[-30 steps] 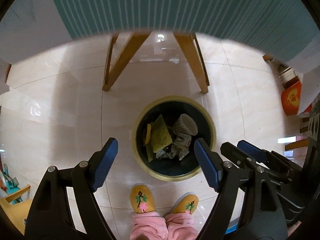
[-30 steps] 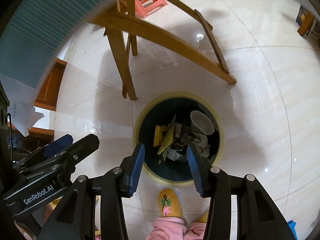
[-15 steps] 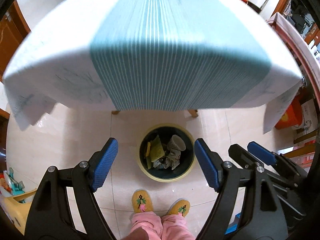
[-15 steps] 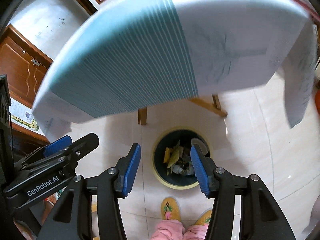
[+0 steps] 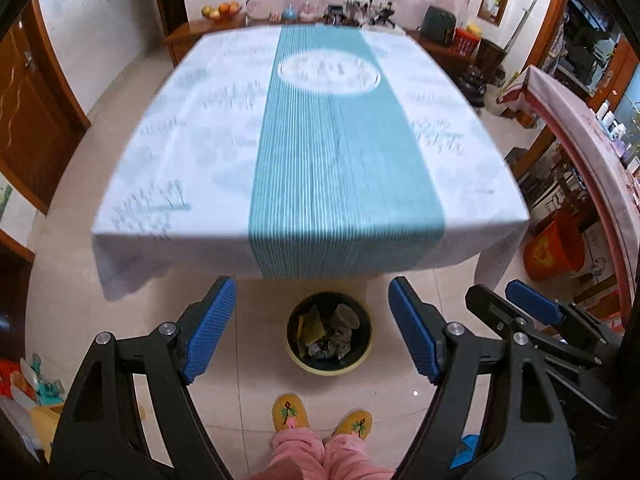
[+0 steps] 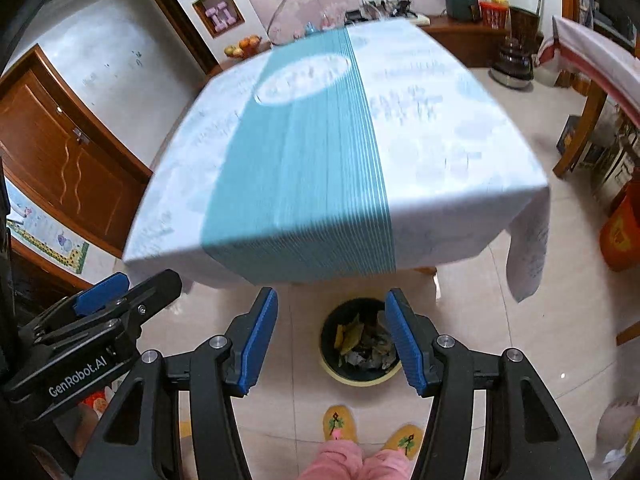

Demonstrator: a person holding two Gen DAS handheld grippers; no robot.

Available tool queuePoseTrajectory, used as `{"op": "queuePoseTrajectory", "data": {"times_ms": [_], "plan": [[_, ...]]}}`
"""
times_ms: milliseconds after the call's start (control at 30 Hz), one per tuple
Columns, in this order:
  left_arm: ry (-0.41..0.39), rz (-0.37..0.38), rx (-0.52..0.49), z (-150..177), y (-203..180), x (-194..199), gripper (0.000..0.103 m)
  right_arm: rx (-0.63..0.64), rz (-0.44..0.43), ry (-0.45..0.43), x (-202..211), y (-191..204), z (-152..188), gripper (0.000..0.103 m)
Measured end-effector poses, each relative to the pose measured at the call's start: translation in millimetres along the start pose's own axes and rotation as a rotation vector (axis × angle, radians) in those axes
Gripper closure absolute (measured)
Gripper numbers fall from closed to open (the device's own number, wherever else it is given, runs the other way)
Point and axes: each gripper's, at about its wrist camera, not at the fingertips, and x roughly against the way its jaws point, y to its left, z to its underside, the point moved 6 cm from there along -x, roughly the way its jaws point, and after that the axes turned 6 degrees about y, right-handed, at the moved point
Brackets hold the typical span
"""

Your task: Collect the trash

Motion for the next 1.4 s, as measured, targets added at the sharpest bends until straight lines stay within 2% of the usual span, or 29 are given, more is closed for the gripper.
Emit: {"op": "queuePoseTrajectory", "data": {"times_ms": [133,333,700,1400], "plan": [[-0.049,-0.013,-0.016,-15.7,-0.4,34.4,0.027,0.024,0.011,-0.037,32.8,18.4,-13.9,0.045],[-0.069,-0.021,-0.013,-34.6,3.6,50.9,0.027,0.052,0.029,-0.066,55.6,37.3,-36.6,0.044],[-0.07,-0.02,-0.015,-52.6,4.5,36.3,0.027,0.072,0.067,-0.088,57.1,44.8,-61.3,0.044],[-0.045,-0.01,-0.03,-70.6,2.7,16.7,0.027,0.042,0.086,-0.083,42.0,40.3,-75.5,0.044]]}}
